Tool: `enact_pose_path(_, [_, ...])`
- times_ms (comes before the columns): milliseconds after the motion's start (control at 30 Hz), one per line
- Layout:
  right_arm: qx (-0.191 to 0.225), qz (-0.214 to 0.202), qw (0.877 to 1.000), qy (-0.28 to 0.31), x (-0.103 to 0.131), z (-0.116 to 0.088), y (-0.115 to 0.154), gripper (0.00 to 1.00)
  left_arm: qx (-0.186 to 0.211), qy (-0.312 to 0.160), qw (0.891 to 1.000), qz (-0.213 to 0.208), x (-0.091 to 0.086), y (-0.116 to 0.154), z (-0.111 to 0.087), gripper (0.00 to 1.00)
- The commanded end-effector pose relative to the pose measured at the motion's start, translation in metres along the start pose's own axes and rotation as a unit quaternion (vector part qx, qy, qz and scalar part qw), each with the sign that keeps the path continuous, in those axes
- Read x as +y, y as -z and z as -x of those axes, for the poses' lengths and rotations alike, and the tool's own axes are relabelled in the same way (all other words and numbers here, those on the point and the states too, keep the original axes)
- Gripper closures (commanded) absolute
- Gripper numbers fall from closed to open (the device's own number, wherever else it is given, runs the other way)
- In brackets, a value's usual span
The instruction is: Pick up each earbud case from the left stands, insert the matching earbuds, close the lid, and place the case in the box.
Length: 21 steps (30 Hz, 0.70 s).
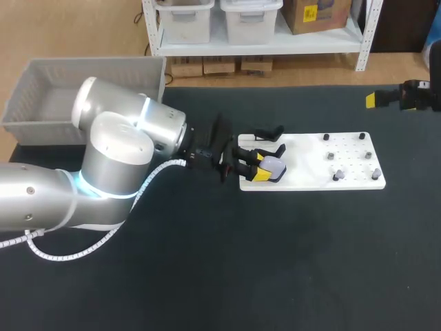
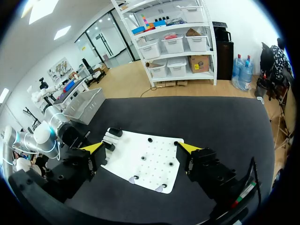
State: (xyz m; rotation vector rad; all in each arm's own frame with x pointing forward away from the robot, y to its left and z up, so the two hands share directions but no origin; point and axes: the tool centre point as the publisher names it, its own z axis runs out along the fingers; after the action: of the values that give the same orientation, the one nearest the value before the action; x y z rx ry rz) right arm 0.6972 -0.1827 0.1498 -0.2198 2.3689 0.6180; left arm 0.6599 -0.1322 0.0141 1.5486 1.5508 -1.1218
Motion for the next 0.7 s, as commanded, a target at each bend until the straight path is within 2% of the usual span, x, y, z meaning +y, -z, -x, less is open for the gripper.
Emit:
enact_pose_path(33, [0.000, 0.001, 1.000, 0.000, -0.001, 0.000, -0.001, 0.00, -0.002, -0.004, 1.000, 0.001, -0.002, 0.003, 0.003, 1.00])
enact_pose_path(200, [0.000, 0.001, 1.000, 0.000, -0.001, 0.000, -0.001, 0.00, -0.027, -0.016, 0.999, 0.010, -0.007, 0.016, 0.014, 1.00])
enact_pose_path(267, [0.000, 0.001, 1.000, 0.000, -0.001, 0.000, -0.001, 0.00, -0.046, -0.021, 0.999, 0.008, -0.010, 0.025, 0.023, 1.00])
enact_pose_path(467, [0.000, 0.001, 1.000, 0.000, -0.001, 0.000, -0.001, 0.00, -0.137, -0.013, 0.990, -0.010, -0.026, 0.054, 0.051, 1.00])
enact_pose_path(600, [0.000, 0.001, 1.000, 0.000, -0.001, 0.000, -0.001, 0.00, -0.178, -0.014, 0.984, -0.012, -0.039, 0.068, 0.064, 1.00])
enact_pose_path(700, [0.000, 0.001, 1.000, 0.000, -0.001, 0.000, -0.001, 0.00, -0.190, -0.023, 0.981, -0.013, -0.046, 0.075, 0.076, 1.00])
